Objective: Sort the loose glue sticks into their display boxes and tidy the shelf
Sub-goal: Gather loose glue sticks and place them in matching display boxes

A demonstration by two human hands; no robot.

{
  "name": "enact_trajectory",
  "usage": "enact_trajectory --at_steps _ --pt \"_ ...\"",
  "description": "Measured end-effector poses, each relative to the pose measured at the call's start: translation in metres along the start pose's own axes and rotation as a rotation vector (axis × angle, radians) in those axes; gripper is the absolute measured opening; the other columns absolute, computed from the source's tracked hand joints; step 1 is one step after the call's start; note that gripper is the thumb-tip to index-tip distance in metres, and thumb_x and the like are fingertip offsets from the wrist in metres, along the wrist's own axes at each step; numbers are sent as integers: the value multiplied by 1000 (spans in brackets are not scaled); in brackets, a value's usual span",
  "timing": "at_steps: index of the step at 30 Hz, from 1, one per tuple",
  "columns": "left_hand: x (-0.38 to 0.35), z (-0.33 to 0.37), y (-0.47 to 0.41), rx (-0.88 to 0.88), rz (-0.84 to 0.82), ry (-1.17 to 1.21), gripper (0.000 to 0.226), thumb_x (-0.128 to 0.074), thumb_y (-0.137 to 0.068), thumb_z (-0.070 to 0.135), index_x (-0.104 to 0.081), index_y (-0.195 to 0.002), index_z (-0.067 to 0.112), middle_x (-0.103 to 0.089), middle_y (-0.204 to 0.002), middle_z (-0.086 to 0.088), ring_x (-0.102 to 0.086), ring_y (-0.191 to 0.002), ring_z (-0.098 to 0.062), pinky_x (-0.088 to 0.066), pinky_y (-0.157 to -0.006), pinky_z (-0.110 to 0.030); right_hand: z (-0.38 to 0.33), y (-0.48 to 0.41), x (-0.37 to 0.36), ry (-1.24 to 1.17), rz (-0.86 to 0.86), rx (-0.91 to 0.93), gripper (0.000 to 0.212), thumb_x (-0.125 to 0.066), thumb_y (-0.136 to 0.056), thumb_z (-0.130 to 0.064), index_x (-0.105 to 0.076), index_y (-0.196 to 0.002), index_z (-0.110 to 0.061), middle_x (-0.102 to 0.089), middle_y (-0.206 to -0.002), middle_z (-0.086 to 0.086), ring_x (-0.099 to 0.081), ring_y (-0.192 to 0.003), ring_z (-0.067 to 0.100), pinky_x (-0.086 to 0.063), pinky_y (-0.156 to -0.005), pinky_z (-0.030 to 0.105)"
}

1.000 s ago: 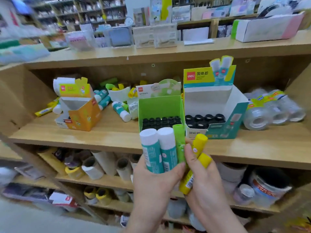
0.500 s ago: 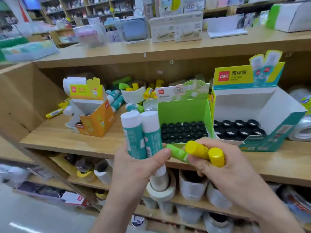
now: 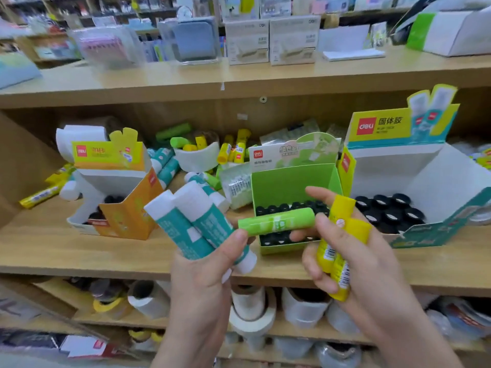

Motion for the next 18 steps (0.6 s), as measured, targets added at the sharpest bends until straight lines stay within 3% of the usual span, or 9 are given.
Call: enact_trajectory --at_steps 3,5,9,13,15,18 --pt "-1 -7 -5 52 -64 -102 28 -84 -51 22 -75 -78 26 -68 -75 2 -63 -74 -17 -48 -71 -35 -2 -6 1 157 87 104 18 -65 -74 -28 -71 -90 -22 -57 -60 8 -40 -45 16 -28 -36 19" --pt "1 -5 -11 57 -73 -227 31 -92 -54 24 -75 -80 21 -73 -79 -1 -68 -75 -18 -50 -68 -31 -10 -8 3 319 166 201 18 -66 -74 -32 -70 -88 -22 -57 -57 2 -42 -47 13 -33 -40 19" --pt "10 14 -33 -45 -50 -437 32 -74 -66 34 -69 -90 14 -75 -82 1 -70 -77 -11 -53 -64 -19 -36 -19 -6 881 209 445 6 -69 -82 -31 -67 -87 -27 -62 -67 -10 -53 -65 4 -38 -58 11" --pt "11 12 -51 -26 -163 -490 21 -77 -74 12 -70 -94 14 -75 -86 4 -69 -79 -5 -51 -63 -13 -42 -43 -21 1151 206 611 21 -74 -82 -18 -58 -85 -31 -49 -64 -20 -48 -66 -2 -35 -60 10" --pt "8 8 -57 -27 -212 -489 28 -77 -75 5 -70 -101 14 -75 -92 6 -70 -87 -8 -51 -67 -14 -36 -51 -23 1173 214 616 21 -77 -78 -17 -62 -90 -27 -52 -66 -19 -47 -65 5 -38 -61 19" --pt "4 6 -64 -54 -247 -496 33 -77 -76 5 -69 -104 17 -74 -96 10 -70 -90 -7 -52 -71 -15 -26 -55 -25 1219 225 607 24 -79 -76 -21 -65 -95 -22 -65 -74 -4 -58 -72 20 -48 -68 38"
Point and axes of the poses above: each hand's wrist, its own y-axis away from the middle knuckle, its own x-axis out of the back of the hand, z = x × y, the point moved 5 cm from there along -y, towards the middle knuckle
